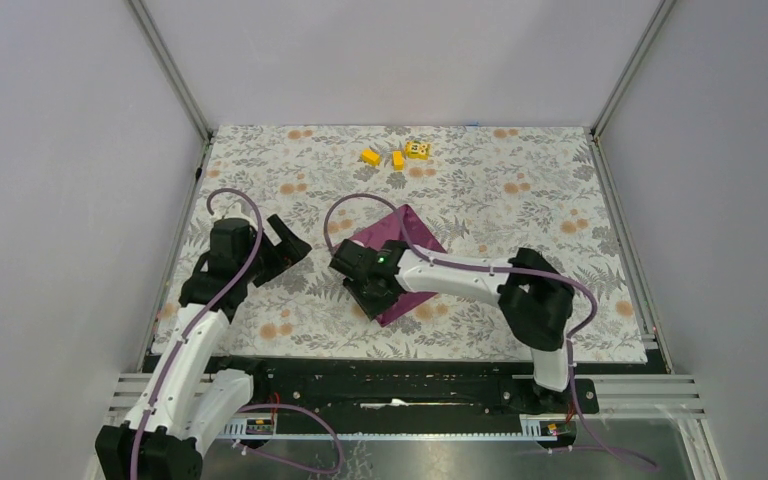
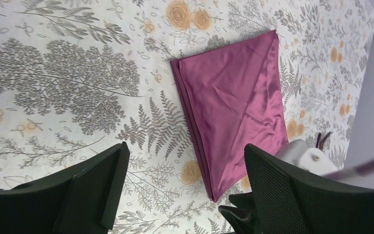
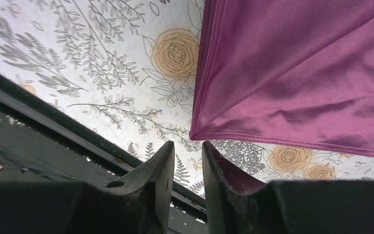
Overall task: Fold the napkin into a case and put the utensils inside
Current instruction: Pick up the upper triangle-folded napkin from the center of the board.
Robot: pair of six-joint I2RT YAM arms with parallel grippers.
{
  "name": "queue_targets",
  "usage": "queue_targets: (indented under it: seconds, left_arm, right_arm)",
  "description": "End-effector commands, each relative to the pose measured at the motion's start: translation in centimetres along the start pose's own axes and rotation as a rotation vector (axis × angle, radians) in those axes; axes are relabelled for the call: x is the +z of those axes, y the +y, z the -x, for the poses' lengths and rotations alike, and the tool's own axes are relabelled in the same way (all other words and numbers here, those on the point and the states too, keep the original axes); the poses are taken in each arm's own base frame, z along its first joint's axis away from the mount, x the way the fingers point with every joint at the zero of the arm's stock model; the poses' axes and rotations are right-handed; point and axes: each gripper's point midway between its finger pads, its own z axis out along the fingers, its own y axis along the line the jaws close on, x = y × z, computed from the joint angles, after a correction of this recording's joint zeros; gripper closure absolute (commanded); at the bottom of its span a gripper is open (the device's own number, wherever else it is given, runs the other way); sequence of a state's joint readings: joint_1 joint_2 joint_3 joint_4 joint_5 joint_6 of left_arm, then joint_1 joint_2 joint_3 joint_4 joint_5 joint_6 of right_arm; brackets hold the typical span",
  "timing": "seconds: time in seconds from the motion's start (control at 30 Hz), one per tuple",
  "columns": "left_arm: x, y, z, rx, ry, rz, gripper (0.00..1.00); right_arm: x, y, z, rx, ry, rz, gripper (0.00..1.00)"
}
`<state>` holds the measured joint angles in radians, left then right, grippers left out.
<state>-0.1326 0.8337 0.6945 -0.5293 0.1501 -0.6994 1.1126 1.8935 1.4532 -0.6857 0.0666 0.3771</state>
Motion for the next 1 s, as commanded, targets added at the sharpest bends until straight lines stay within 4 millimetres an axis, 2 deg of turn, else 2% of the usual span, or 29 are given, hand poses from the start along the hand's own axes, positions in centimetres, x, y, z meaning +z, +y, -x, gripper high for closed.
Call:
queue_targets:
  seconds: [0.0,0.13,0.27,0.57,0.97]
  left_arm:
    - [-1.0,0.1,1.9,0.000,-0.086,0.027,0.06]
    - [-1.2,-0.1,1.6,0.001,-0.083,0.006,0.06]
    - [-1.1,-0.1,1.4,0.001,-0.080,0.000,0.05]
    - [-0.9,-0.2,1.3,0.007,-0.074,-0.010,0.05]
    - [-1.0,-0.3,1.3,0.020,-0.070,-0.016,0.05]
  right_arm:
    - [0.2,0.0,0.2,-0.043,0.036,-0.038,0.67]
    - [1.1,0.4,-0.2,-0.072,0.062,-0.044,0.66]
    - [1.9,0.7,-0.6,-0.085,0.085,-0.045,0.73]
    - [3.5,0.0,-1.1,-0.111,0.114,-0.085,0.67]
    - [5.6,-0.9,-2.3,-0.141,0.146,-0.125,0.64]
